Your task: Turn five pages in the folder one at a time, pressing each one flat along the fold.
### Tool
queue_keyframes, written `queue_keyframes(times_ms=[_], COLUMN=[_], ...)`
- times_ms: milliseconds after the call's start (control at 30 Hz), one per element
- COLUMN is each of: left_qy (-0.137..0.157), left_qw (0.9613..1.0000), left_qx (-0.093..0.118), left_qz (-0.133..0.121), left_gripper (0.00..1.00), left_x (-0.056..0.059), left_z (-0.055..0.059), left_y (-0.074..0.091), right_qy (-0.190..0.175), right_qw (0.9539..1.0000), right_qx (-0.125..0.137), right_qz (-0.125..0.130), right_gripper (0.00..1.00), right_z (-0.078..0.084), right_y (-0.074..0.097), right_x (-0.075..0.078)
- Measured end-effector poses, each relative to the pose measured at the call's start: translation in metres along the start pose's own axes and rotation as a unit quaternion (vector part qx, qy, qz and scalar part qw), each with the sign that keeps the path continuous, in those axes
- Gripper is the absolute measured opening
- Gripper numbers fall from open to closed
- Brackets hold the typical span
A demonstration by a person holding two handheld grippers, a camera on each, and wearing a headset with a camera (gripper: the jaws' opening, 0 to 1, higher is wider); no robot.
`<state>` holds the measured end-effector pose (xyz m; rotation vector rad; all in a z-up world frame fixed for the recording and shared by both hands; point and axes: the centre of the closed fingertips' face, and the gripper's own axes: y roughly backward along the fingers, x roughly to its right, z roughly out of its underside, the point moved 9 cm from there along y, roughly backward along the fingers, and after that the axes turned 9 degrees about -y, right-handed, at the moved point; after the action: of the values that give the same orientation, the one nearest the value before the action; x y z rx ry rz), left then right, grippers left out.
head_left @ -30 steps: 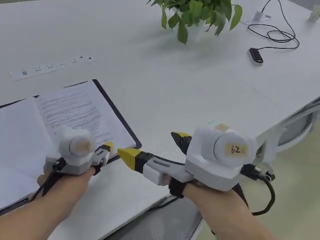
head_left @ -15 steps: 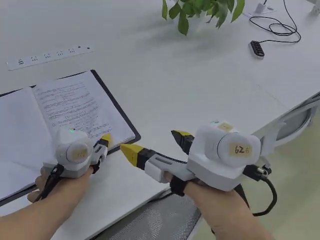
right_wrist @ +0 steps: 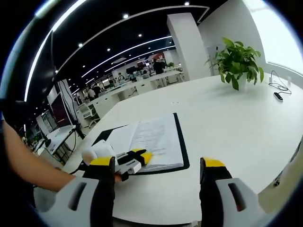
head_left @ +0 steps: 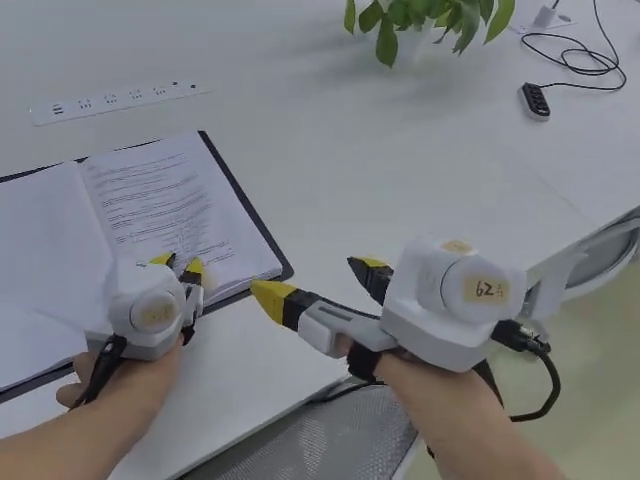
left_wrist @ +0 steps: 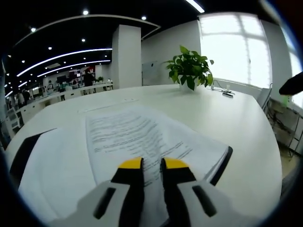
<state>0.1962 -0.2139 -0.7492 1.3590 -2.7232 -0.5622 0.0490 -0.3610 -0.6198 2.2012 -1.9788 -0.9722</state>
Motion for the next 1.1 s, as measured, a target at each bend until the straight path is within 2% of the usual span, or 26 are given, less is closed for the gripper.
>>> queue_keyframes(times_ms=[67,167,233,300,367,433,533,667,833,900,1100], left_qy=[0.015,0.026,0.027,0.030,0.030,0.031,0.032,0.032,0.031,0.031,0.028], left_qw=[0.9999,0.9996,0.9996,0.9995,0.9995,0.9994,0.9994,0.9994,0.9994,0.9994,0.9994], left_qx=[-0.001,0.002,0.003,0.005,0.006,0.008,0.010,0.012,0.015,0.016,0.017], left_qz=[-0.009,-0.009,-0.008,-0.008,-0.008,-0.007,-0.007,-0.007,-0.007,-0.007,-0.009], left_gripper=[0.08,0.07,0.07,0.07,0.07,0.07,0.07,0.07,0.07,0.07,0.07], left_x=[-0.003,-0.001,-0.001,-0.001,-0.001,-0.001,-0.001,-0.001,-0.001,-0.001,-0.001], left_z=[0.001,0.002,0.002,0.002,0.002,0.002,0.003,0.003,0.003,0.004,0.004], left_y=[-0.001,0.000,0.000,0.001,0.001,0.001,0.001,0.000,0.000,0.000,0.000], right_qy=[0.001,0.010,0.011,0.010,0.018,0.016,0.025,0.020,0.024,0.031,0.023], right_qw=[0.9999,0.9995,0.9987,0.9981,0.9965,0.9956,0.9946,0.9933,0.9913,0.9904,0.9891], right_qx=[-0.008,-0.017,-0.033,-0.041,-0.059,-0.071,-0.074,-0.089,-0.109,-0.116,-0.127], right_qz=[-0.010,-0.026,-0.036,-0.045,-0.057,-0.059,-0.068,-0.070,-0.070,-0.068,-0.071], right_gripper=[0.69,0.67,0.64,0.61,0.59,0.54,0.47,0.43,0.38,0.37,0.31], right_z=[-0.004,-0.009,-0.008,-0.007,-0.004,-0.003,-0.003,0.000,0.006,0.009,0.016], right_y=[-0.009,-0.026,-0.038,-0.052,-0.075,-0.089,-0.115,-0.139,-0.154,-0.156,-0.161], right_x=[0.001,0.002,0.003,0.005,0.011,0.014,0.022,0.035,0.042,0.043,0.050])
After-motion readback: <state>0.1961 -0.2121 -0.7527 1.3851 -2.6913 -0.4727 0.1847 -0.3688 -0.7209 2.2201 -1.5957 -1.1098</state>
